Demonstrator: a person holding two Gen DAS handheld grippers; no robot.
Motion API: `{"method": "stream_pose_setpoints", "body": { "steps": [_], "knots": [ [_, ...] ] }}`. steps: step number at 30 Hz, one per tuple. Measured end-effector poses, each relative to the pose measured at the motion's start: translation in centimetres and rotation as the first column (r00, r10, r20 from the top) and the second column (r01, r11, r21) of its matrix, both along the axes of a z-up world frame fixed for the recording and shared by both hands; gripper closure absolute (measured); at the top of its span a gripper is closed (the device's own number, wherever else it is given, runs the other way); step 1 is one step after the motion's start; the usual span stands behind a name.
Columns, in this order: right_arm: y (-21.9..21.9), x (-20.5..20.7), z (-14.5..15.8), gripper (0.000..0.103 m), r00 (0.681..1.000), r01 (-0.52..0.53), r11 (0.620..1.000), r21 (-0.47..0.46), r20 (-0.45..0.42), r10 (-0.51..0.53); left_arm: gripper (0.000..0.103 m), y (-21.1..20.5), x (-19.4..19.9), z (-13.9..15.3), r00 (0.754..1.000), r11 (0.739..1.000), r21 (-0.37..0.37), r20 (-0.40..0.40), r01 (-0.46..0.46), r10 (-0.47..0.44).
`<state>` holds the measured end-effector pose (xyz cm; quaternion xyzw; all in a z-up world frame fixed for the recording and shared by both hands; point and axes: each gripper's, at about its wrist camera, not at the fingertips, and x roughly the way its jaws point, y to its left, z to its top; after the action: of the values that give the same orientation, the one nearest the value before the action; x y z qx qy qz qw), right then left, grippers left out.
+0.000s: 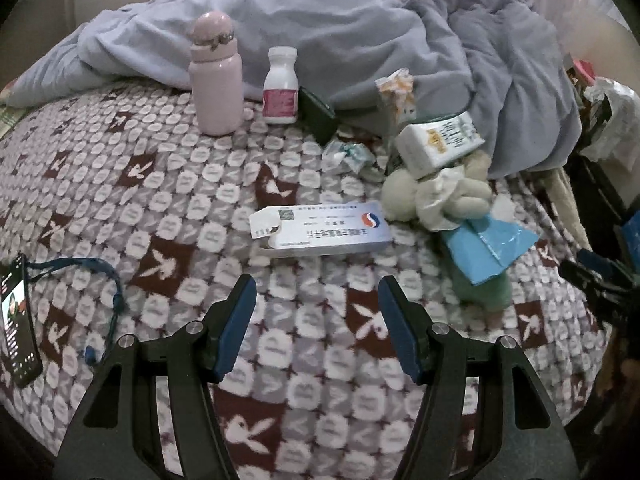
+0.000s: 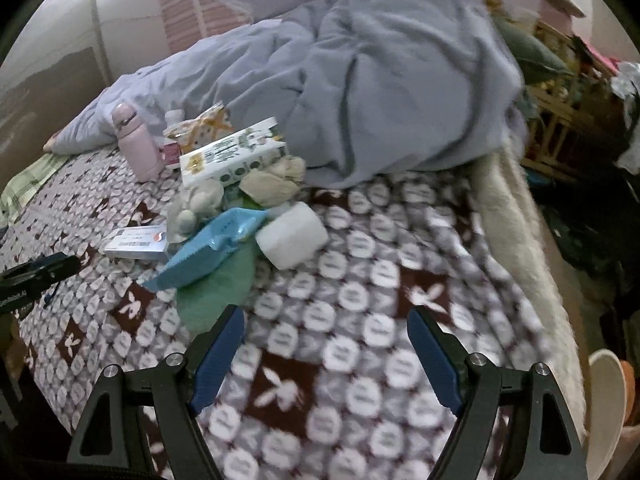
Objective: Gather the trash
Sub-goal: 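Return both tools to the bed toward the plush bear and sponge, then grasp the white sponge with the right tool while the left tool grasps the plush bear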
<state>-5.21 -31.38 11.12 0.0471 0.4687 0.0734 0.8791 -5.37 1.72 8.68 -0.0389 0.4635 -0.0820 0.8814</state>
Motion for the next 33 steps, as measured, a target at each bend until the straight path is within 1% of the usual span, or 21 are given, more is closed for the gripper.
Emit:
{"method": "stream_pose_setpoints", "body": {
  "steps": [5, 9, 12, 14, 18, 19, 22, 28, 31, 33],
  "knots": [
    [0.3, 2.9, -1.4, 0.021, 0.999, 0.011, 1.0, 0.029, -0.05, -0.009, 0.041, 0.8, 1.7, -1.0, 1.0, 1.0, -0.002, -0.012, -0.014, 0.014],
    [0.1, 4.0, -2.1, 0.021, 0.998, 0.022, 0.999, 0.035, -0.065, -0.02, 0.041, 1.9, 3.4, -1.5, 0.998, 0.999, -0.012, -0.026, -0.049, 0.049],
    [-0.3, 4.7, -2.4, 0.021, 0.997, 0.033, 0.999, 0.035, -0.072, -0.031, 0.041, 2.2, 4.5, -1.5, 0.998, 0.998, -0.012, -0.022, -0.059, 0.059],
    [-0.6, 5.1, -2.6, 0.021, 0.996, 0.042, 0.998, 0.044, -0.076, -0.038, 0.041, 1.9, 5.2, -1.3, 0.999, 0.999, -0.012, -0.016, -0.05, 0.05],
    [-0.8, 6.2, -3.1, 0.021, 0.995, 0.055, 0.996, 0.074, -0.086, -0.049, 0.041, 0.5, 6.1, -0.8, 1.0, 1.0, -0.031, 0.002, 0.006, -0.006],
    [-0.9, 6.4, -3.2, 0.021, 0.995, 0.058, 0.995, 0.081, -0.089, -0.051, 0.041, 0.1, 6.3, -0.6, 1.0, 0.999, -0.044, 0.001, 0.02, -0.02],
    [-0.8, 7.1, -3.5, 0.021, 0.994, 0.062, 0.993, 0.096, -0.095, -0.053, 0.041, -1.3, 7.0, -0.6, 0.998, 0.991, -0.121, -0.029, 0.049, -0.053],
    [-0.4, 8.3, -4.4, 0.021, 0.993, 0.052, 0.99, 0.132, -0.112, -0.037, 0.041, -5.5, 8.3, -0.8, 0.991, 0.965, -0.247, -0.073, 0.089, -0.11],
    [-0.2, 8.5, -4.8, 0.021, 0.994, 0.039, 0.989, 0.145, -0.107, -0.024, 0.041, -7.2, 9.0, -0.8, 0.99, 0.952, -0.292, -0.077, 0.089, -0.117],
    [-0.3, 8.6, -4.9, 0.021, 0.994, 0.036, 0.986, 0.164, -0.104, -0.019, 0.041, -8.2, 9.8, -0.8, 0.992, 0.947, -0.315, -0.077, 0.068, -0.097]
  ]
}}
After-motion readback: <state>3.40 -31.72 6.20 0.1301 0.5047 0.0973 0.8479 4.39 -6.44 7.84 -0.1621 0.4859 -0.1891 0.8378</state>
